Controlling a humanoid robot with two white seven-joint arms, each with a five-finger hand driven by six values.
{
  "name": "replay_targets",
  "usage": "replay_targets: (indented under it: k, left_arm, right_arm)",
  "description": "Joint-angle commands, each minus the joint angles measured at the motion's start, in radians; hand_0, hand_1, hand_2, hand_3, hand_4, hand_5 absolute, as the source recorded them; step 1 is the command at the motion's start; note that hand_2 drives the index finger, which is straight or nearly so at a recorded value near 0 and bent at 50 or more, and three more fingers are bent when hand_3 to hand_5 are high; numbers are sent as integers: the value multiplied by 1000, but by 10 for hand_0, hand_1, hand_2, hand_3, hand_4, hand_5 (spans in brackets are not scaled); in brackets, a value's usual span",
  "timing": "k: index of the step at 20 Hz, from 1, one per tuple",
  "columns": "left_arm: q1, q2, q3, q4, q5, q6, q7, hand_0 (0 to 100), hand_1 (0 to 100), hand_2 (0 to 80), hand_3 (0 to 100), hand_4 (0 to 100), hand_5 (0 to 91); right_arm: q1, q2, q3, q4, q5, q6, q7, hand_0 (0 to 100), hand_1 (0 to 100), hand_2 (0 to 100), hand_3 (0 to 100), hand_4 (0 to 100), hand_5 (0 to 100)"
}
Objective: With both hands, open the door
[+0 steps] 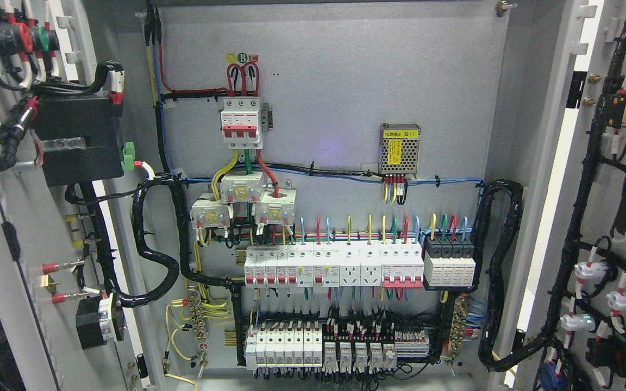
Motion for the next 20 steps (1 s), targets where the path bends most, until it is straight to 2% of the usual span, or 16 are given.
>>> replay_targets:
  k: [1,4,7,11,14,20]
  left_arm:
    - [-13,75,-1,-224,7,-28,0,0,0,0,0,33,0]
    - [-27,86,2,-273,6,-60,0,0,0,0,0,31,0]
    - [-42,89,4,-284,4,-120,0,0,0,0,0,31,0]
    - [-64,86,31,-302,6,-155,0,0,0,0,0,32,0]
    - [-77,81,59,-324,7,-163,0,0,0,0,0,32,0]
    - [-120,78,83,-333,9,-244,0,0,0,0,0,31,0]
  right_arm:
    - [57,-53,-98,-42,0,-57,5,0,0,0,0,0,0]
    - [66,-63,-128,-42,0,-73,7,0,0,0,0,0,0]
    - [72,-95,-138,-42,0,-74,10,0,0,0,0,0,0]
    - [71,-129,-177,-42,-3,-83,10,0,0,0,0,0,0]
    - [63,-134,-203,-42,-3,-87,8,0,0,0,0,0,0]
    - [53,-134,-245,-42,-16,-151,5,0,0,0,0,0,0]
